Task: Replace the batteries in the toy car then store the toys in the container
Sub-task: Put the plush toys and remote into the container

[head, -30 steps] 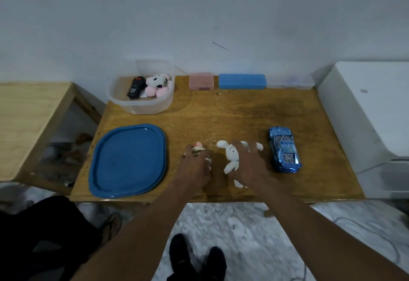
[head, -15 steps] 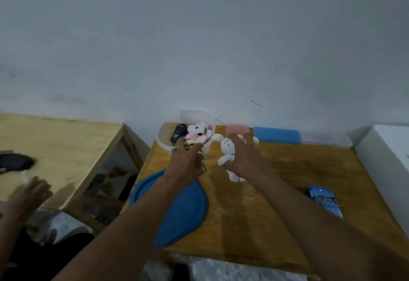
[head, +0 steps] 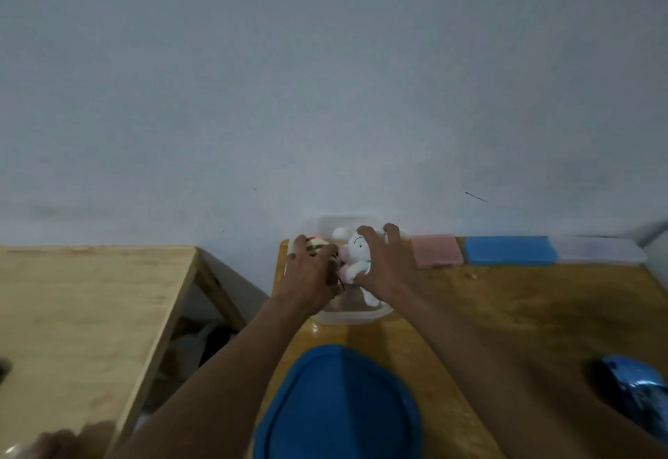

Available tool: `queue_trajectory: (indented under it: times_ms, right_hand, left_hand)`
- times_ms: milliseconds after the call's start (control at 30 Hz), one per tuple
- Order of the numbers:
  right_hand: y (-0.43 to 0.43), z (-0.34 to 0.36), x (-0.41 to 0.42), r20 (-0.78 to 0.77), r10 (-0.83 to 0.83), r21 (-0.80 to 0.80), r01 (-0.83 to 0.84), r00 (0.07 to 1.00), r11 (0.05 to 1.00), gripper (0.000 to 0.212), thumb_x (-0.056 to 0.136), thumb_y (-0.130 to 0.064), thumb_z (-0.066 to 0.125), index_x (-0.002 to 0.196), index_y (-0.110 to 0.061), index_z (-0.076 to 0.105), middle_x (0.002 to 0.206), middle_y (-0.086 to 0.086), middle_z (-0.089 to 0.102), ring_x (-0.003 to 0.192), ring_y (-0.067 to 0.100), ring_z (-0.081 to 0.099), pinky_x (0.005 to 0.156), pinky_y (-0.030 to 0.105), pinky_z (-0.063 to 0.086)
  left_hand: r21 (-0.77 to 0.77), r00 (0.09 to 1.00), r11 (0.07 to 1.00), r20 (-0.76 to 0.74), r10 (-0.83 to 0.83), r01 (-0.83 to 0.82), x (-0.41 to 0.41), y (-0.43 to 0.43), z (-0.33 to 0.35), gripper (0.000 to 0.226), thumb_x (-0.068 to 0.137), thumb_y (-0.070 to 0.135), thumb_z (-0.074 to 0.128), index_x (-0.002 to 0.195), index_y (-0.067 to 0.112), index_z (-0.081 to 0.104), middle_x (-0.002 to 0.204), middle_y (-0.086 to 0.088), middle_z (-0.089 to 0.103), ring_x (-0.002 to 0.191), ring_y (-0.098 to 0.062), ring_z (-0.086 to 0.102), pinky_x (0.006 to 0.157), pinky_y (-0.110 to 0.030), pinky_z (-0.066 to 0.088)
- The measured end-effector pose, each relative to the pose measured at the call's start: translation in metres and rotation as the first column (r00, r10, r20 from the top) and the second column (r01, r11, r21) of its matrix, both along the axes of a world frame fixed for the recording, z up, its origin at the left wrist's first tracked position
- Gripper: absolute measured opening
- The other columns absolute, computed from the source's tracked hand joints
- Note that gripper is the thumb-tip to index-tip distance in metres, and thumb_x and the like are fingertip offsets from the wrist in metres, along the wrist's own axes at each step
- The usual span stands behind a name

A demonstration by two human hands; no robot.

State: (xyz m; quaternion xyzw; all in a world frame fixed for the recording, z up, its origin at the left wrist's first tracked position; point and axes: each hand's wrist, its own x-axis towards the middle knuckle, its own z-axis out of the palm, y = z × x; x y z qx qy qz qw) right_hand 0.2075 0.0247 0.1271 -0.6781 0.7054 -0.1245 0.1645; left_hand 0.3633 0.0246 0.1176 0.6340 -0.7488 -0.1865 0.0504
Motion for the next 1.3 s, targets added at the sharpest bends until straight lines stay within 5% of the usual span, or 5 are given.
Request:
queue_trajectory:
  times_ms: [433,600,833,1067,1300]
  right_hand:
    - [-0.021,-0.062,0.02,-0.003,-0.012,0.23,0.012,1.0,0.973,0.084,0.072,-0.016,0.08,0.138,-0.033,0.032,0.153,0.01,0.011,0.119,0.035,0.049,0.082,0.034,0.047]
    - [-0.021,-0.068,0.016,-0.015,0.004,0.235,0.0,1.0,0.972,0.089,0.066,-0.016,0.085,0.136,-0.03,0.032,0.15,0.013,0.017,0.114,0.036,0.051,0.078,0.033,0.047]
    - [-0.01,-0.051,0.014,-0.041,0.013,0.186,-0.005,0.999,0.983,0.087,0.076,-0.018,0.078,0.144,-0.029,0.025,0.152,0.012,0.016,0.118,0.037,0.049,0.085,0.035,0.047]
    - [0.05,-0.013,0.003,0.021,0.035,-0.039,-0.034,0.999,0.999,0.064,0.084,-0.017,0.07,0.139,-0.017,0.037,0.137,0.012,0.039,0.115,0.031,0.051,0.087,0.036,0.048]
    - [0.158,-0.031,-0.007,0.046,0.043,0.098,-0.047,0.998,0.994,0.048,0.091,-0.03,0.061,0.132,-0.017,0.041,0.135,0.012,0.042,0.106,0.029,0.055,0.079,0.036,0.047]
  left_hand:
    - [0.193,0.975,0.956,-0.056,-0.213,0.22,0.012,-0.029,-0.033,0.046,0.096,0.016,0.054,0.142,0.018,0.046,0.14,-0.015,0.041,0.117,-0.033,0.053,0.096,-0.029,0.044]
    - [0.269,0.927,0.963,-0.353,0.123,-0.025,0.014,-0.024,-0.034,0.041,0.096,0.017,0.054,0.136,0.011,0.048,0.117,-0.009,0.063,0.08,-0.016,0.064,0.044,-0.005,0.042]
    - [0.163,0.968,0.986,-0.248,0.026,0.015,0.018,-0.005,-0.029,0.044,0.09,0.033,0.061,0.131,0.021,0.051,0.134,-0.014,0.053,0.118,-0.035,0.058,0.102,-0.044,0.048]
    - [-0.133,0.995,0.991,-0.095,-0.038,0.025,0.018,0.051,-0.008,0.049,0.09,0.007,0.057,0.137,0.019,0.05,0.143,-0.018,0.041,0.116,-0.037,0.054,0.096,-0.041,0.049]
    - [0.017,0.994,0.997,-0.087,0.072,-0.071,0.026,0.164,-0.029,0.057,0.093,0.022,0.06,0.146,0.021,0.039,0.141,-0.015,0.041,0.121,-0.034,0.05,0.097,-0.04,0.044]
